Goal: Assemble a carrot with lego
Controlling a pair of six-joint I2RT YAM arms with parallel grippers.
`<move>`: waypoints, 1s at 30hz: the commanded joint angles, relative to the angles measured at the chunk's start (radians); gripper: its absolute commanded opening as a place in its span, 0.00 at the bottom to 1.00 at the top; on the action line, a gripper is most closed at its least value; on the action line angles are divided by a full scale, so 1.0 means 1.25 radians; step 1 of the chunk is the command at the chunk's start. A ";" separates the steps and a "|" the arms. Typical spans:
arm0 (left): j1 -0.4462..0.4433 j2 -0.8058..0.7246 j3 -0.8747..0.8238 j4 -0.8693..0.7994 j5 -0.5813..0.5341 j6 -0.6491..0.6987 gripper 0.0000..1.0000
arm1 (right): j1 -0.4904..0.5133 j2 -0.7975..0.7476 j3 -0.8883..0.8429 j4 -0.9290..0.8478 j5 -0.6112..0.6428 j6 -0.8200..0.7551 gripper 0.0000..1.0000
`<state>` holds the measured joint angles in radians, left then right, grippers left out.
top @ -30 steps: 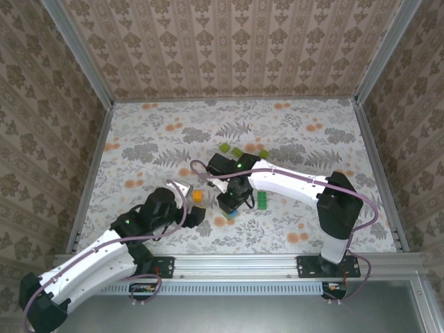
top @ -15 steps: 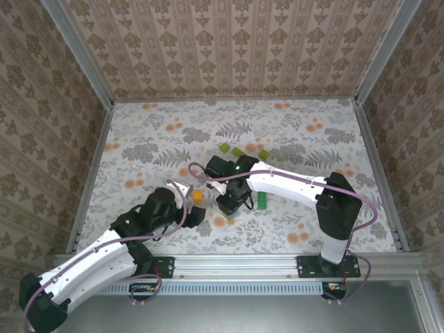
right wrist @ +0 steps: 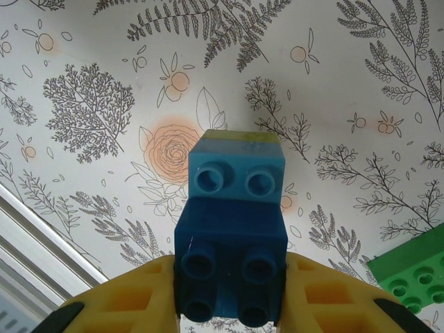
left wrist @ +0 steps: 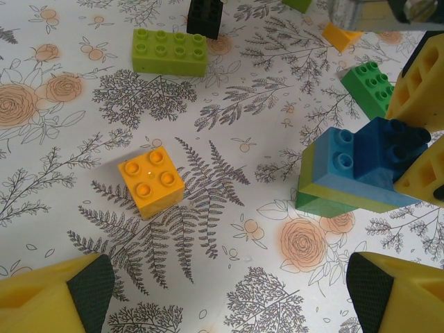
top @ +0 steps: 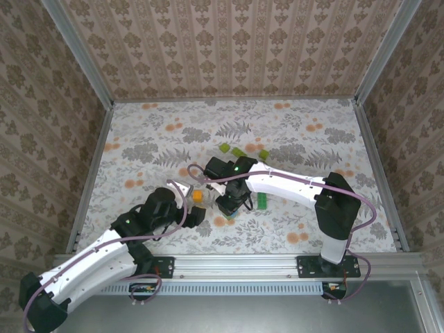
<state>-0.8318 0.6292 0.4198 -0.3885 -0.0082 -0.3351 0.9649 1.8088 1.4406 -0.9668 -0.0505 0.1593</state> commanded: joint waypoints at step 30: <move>-0.009 -0.006 -0.001 0.013 -0.001 0.017 0.90 | -0.033 0.027 0.045 -0.043 0.118 0.021 0.27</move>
<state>-0.8330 0.6289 0.4198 -0.3885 -0.0082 -0.3351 0.9451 1.8328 1.4879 -0.9951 0.0288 0.1638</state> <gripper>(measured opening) 0.898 0.313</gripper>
